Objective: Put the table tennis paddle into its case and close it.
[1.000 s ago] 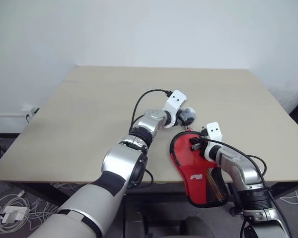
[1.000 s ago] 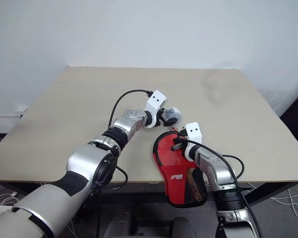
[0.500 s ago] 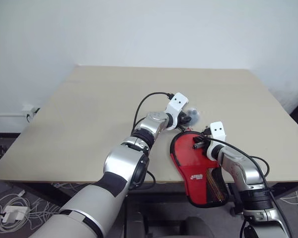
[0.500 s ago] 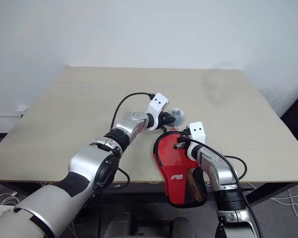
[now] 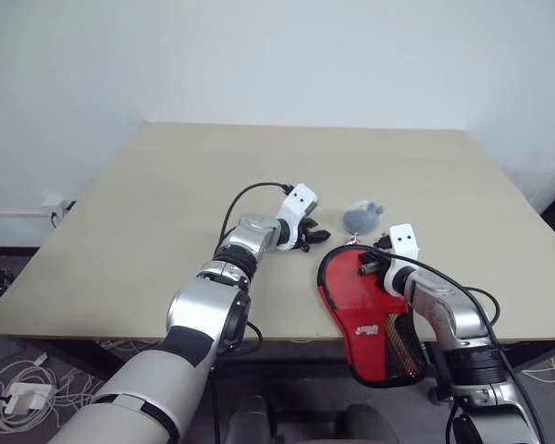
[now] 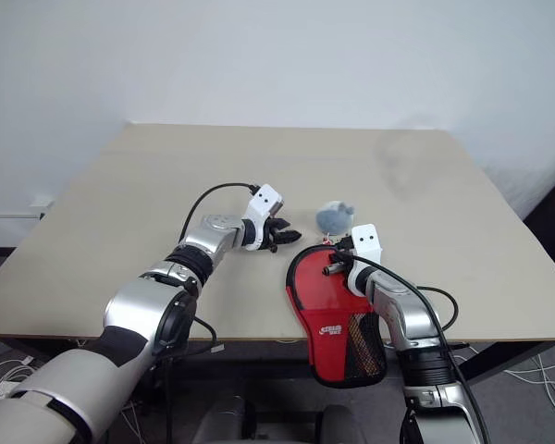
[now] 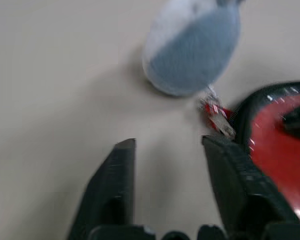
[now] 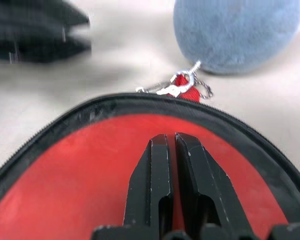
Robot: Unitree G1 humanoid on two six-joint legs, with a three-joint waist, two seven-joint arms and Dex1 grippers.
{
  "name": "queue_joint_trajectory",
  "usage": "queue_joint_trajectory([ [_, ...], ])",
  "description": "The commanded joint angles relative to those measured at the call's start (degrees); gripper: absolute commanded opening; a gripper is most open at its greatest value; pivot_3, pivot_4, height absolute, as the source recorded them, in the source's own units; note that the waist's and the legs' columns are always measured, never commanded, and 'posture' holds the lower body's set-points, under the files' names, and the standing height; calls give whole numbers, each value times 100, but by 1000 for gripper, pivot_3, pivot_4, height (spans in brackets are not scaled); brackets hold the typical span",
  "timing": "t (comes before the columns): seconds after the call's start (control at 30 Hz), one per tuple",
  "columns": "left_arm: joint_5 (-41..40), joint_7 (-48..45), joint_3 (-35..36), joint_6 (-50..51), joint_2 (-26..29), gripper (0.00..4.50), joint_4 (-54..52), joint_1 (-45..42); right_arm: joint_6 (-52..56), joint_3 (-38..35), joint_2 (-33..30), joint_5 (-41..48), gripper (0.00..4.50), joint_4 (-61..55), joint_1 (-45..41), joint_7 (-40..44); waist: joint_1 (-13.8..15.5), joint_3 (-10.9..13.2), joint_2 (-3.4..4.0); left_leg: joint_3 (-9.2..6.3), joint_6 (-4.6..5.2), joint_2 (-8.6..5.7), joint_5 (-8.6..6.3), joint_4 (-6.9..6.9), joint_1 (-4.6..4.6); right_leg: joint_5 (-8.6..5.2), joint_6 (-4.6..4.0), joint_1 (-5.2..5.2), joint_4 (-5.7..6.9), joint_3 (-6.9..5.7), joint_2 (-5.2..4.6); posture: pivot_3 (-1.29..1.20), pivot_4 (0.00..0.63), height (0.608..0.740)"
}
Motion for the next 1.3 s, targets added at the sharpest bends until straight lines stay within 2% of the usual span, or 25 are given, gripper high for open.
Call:
queue_joint_trajectory([
  [0.03, -91, -357, -90, 29, -25, 3769, -519, 49, -150, -129, 30, 32, 270, -184, -233, -10, -4, 0, 0, -1, 0, 0, 0, -1, 0, 0, 0, -1, 1, 0, 0, 0, 0, 740],
  [0.3, -202, -860, -355, 966, 64, 3769, -2132, 976, -151, -441, 171, 149, 270, -275, -628, -226, -9, -1, 6, 0, 0, 2, 0, -4, 2, 6, -8, 5, 8, 3, 3, 0, 0, 740],
  [0.53, -348, -1098, -936, 1545, 369, 3769, -5213, 2407, -270, -838, 237, 136, 270, -10, -1098, -581, -5, -1, 10, 4, 0, 2, 1, -3, 2, 16, -25, 13, 6, 7, 1, 0, 0, 740],
  [0.67, -370, -1035, -1288, 1840, 372, 3769, -6284, 2724, -364, -1037, 223, 107, 270, 212, -1336, -764, 2, -2, 11, 6, 1, 2, 1, -2, 2, 16, -24, 14, 4, 7, 1, 0, 0, 740],
  [0.8, -406, -945, -1625, 2222, 221, 3769, -6620, 2730, -393, -1047, 181, 82, 270, 374, -1499, -772, -6, -4, 19, 6, 1, 2, 1, -3, 4, 15, -23, 15, 2, 5, 1, 0, 0, 740],
  [1.0, -94, -573, -2255, 2243, -25, 3769, -5780, 2629, -380, -974, 230, 94, 270, 607, -1678, -737, -5, -4, 29, 5, 4, 2, 2, -2, 5, 15, -22, 15, 3, 6, 2, 0, 0, 740],
  [1.1, 67, -316, -2441, 2121, -77, 3791, -5276, 2597, -379, -922, 252, 95, 823, 804, -1816, -684, -7, -3, 32, 5, 5, 2, 3, -3, 5, 15, -22, 12, 4, 7, 3, 0, 0, 740],
  [1.3, 173, 66, -2507, 2016, -166, 3791, -4729, 2558, -469, -817, 309, -21, 2886, 1611, -2299, -687, -5, -8, 34, 1, 5, 2, 3, 0, 12, 14, -23, 14, 1, 5, 3, 0, 0, 740],
])
